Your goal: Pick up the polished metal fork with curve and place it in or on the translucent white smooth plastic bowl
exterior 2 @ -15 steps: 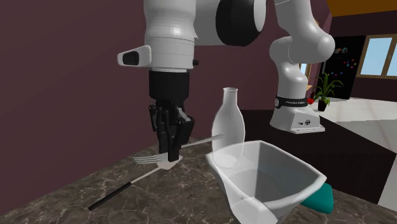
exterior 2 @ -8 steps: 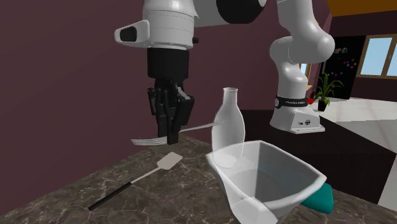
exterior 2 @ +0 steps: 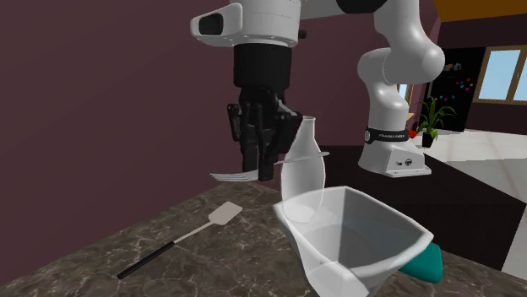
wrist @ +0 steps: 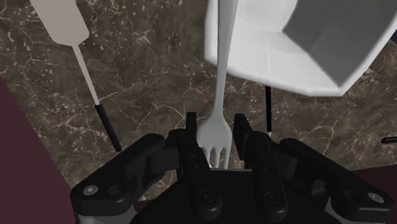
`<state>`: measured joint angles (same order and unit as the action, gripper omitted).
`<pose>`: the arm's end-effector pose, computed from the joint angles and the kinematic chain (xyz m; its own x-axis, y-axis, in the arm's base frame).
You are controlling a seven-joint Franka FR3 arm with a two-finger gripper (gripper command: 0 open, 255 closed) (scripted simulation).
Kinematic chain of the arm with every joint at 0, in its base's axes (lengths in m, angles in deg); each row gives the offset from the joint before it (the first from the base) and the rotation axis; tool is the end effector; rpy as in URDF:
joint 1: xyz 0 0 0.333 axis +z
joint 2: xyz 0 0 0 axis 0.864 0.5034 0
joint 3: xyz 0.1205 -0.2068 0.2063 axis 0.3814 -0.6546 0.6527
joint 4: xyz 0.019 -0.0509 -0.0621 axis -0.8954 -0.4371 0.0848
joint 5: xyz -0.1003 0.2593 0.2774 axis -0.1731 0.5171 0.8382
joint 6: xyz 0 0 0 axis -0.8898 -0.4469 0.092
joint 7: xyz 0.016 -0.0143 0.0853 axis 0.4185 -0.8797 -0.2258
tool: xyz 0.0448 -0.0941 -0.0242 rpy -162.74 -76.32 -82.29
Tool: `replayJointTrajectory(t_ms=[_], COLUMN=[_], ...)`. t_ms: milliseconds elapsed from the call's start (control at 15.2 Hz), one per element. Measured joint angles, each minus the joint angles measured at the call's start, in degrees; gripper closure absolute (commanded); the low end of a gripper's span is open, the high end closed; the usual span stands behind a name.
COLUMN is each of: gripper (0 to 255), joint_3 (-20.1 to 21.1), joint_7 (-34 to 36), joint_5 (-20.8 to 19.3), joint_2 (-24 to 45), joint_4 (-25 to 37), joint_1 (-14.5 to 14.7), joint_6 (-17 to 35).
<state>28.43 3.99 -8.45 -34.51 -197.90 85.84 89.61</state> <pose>0.4066 0.4387 0.3373 0.7775 0.6246 0.0736 0.6268 -0.7791 -0.0098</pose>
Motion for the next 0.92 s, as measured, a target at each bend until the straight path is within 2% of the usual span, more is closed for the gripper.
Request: replayJointTrajectory(t_ms=[594,924], gripper=[255,255], joint_3=[4.8,5.1], joint_7=[8.3,10.4], joint_5=[3.2,2.0], joint_2=[-9.8,-8.8], joint_4=[-13.1,-14.8], joint_1=[4.7,5.4], joint_6=[3.8,6.4])
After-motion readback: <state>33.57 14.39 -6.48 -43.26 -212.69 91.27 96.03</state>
